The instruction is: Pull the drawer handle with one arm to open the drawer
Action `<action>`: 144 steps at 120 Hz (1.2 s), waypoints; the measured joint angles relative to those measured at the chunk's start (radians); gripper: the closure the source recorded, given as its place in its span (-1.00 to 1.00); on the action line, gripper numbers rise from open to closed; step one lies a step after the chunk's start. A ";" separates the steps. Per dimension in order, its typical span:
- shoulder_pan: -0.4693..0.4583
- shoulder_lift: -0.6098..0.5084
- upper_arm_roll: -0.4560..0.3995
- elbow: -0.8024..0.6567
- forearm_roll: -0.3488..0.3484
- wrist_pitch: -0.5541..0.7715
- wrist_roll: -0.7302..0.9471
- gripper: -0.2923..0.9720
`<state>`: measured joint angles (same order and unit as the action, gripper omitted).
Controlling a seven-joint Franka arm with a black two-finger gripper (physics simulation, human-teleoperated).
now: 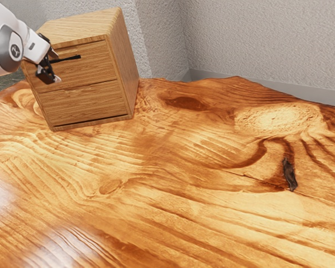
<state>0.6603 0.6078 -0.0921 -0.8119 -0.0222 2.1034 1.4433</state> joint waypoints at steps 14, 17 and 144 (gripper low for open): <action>-0.003 0.018 0.006 0.013 0.018 0.043 -0.012 -0.53; -0.003 0.021 0.008 0.014 0.021 0.050 -0.014 -0.53; -0.005 0.067 0.025 -0.004 0.025 0.133 -0.077 -0.54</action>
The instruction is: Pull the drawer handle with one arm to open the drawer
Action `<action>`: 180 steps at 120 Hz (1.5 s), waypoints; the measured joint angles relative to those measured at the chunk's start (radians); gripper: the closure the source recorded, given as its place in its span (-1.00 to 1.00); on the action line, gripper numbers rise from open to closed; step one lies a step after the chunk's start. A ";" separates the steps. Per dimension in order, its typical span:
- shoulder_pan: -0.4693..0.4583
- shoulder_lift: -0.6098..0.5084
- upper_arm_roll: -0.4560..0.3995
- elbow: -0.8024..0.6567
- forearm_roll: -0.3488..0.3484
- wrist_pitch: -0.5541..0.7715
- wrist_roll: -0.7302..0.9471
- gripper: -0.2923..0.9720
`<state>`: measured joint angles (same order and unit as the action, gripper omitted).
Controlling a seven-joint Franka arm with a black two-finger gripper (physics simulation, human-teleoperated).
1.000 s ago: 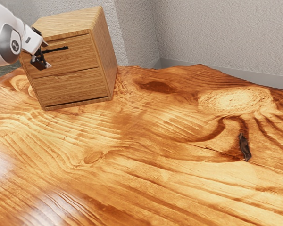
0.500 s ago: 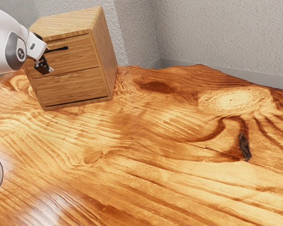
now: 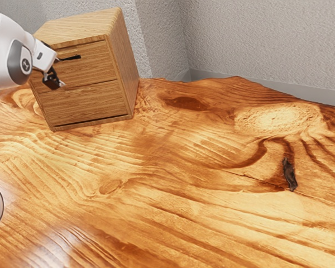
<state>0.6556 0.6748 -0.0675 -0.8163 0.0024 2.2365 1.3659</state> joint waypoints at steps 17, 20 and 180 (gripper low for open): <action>-0.005 0.003 0.028 0.003 0.025 0.017 0.002 -0.54; -0.007 0.003 0.033 0.005 0.030 0.023 0.003 -0.54; -0.026 0.012 0.050 -0.018 -0.076 0.070 0.034 -0.53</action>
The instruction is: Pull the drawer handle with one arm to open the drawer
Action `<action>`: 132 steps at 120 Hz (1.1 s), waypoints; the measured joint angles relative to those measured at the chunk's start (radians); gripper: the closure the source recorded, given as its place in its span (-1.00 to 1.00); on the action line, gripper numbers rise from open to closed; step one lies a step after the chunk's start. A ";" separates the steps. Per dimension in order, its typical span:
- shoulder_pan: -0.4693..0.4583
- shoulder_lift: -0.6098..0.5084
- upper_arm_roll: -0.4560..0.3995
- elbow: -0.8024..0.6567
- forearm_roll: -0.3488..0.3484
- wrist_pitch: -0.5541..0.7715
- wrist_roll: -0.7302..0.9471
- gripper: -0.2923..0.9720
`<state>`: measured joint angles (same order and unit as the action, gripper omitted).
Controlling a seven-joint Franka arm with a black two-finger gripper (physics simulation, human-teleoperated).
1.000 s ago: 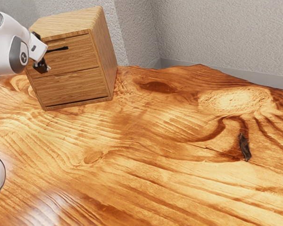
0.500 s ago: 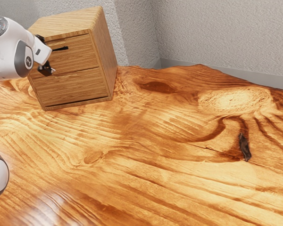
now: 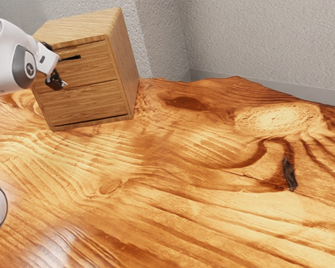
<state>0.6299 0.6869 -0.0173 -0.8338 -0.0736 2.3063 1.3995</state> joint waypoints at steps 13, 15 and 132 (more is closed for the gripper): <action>-0.001 -0.011 0.001 -0.007 -0.028 -0.017 0.000 -0.53; 0.000 -0.014 0.001 -0.007 -0.031 -0.020 0.000 -0.53; -0.016 0.027 0.046 0.021 -0.008 0.047 0.104 -0.59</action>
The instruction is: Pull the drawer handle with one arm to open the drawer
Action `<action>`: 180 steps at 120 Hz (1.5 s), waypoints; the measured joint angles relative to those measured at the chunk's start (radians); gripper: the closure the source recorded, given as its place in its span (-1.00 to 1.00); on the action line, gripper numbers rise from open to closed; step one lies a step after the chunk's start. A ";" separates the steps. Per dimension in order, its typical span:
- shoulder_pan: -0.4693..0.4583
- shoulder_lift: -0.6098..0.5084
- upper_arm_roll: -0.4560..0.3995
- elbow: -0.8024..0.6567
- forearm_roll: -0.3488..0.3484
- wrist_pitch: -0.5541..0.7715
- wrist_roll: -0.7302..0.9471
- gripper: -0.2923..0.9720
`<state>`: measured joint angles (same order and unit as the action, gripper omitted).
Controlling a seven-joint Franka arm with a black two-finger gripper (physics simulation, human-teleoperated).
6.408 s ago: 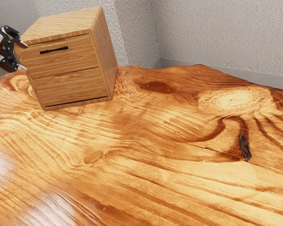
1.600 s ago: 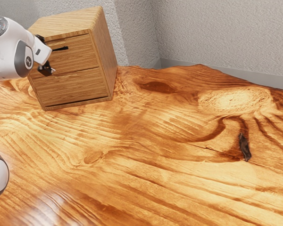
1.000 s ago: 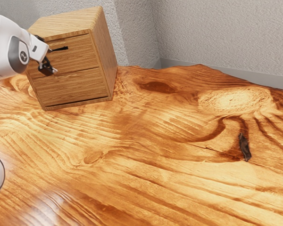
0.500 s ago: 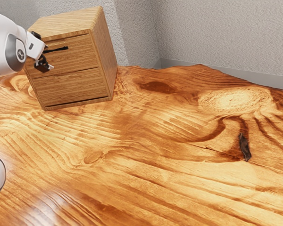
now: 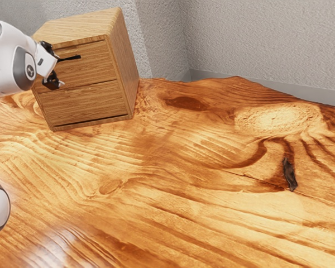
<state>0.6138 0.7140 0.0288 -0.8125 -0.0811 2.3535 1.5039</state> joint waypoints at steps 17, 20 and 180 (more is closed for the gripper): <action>-0.003 0.007 0.001 -0.015 -0.012 0.009 0.010 -0.75; -0.003 0.007 0.002 -0.017 -0.015 0.010 0.012 -0.75; -0.033 -0.230 -0.001 -0.315 -0.108 -0.007 0.034 -0.53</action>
<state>0.5809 0.4836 0.0276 -1.1273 -0.1893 2.3466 1.5380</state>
